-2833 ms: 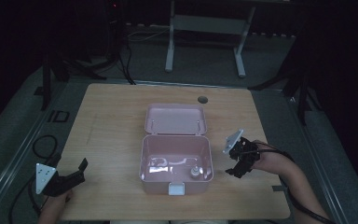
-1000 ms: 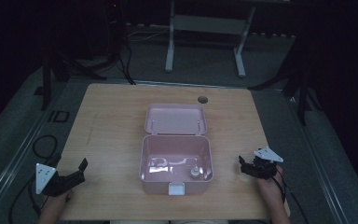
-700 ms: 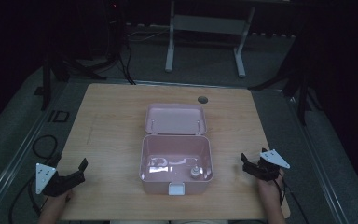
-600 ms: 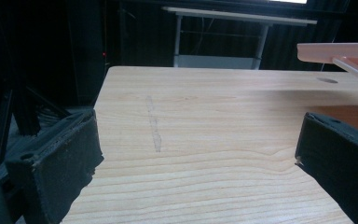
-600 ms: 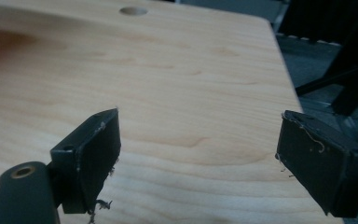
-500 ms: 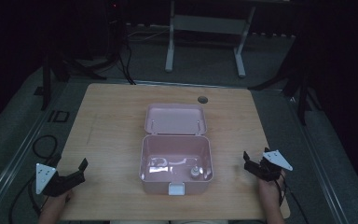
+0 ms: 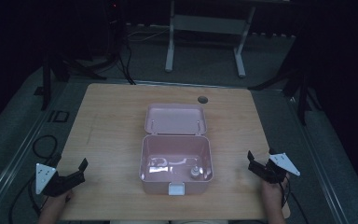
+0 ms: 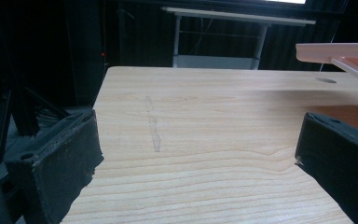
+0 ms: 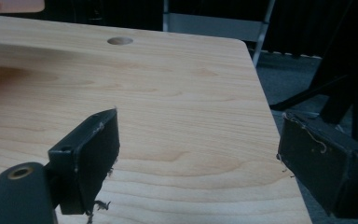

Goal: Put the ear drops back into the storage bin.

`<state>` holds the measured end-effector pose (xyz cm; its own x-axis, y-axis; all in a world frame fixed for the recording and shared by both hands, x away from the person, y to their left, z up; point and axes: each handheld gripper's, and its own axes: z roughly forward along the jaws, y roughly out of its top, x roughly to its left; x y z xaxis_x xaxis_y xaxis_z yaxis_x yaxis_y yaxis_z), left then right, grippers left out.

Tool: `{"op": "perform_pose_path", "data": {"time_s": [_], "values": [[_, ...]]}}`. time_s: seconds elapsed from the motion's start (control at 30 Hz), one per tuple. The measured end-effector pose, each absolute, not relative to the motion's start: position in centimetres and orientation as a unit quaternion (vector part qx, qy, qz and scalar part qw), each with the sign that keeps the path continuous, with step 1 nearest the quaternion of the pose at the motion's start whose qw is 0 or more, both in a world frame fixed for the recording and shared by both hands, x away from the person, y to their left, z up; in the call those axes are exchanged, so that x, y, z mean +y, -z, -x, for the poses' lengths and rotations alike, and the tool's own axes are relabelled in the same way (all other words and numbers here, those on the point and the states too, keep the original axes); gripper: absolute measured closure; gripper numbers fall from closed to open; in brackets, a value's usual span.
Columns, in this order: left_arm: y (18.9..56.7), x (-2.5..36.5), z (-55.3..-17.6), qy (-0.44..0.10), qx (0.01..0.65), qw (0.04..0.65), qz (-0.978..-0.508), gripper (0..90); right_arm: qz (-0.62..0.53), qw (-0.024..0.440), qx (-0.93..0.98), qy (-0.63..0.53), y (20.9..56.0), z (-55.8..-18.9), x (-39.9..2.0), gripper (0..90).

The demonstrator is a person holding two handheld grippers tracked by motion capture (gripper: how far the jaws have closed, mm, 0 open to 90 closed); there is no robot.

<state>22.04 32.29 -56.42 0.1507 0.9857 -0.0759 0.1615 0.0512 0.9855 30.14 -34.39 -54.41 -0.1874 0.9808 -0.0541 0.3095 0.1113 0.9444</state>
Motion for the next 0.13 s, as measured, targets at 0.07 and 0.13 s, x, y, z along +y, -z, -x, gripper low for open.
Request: {"op": "perform_pose_path", "data": {"time_s": [0.07, 0.13], "values": [[56.42, 32.29, -22.03, -0.402, 0.513, 0.513, -0.559, 0.4, -0.507, 0.386, 0.637, -0.433, 54.42, -30.16, -34.39, 12.4], [56.42, 32.28, -22.03, -0.402, 0.513, 0.512, -0.559, 0.4, -0.507, 0.384, 0.638, -0.433, 54.42, -30.17, -34.38, 12.3]]}}
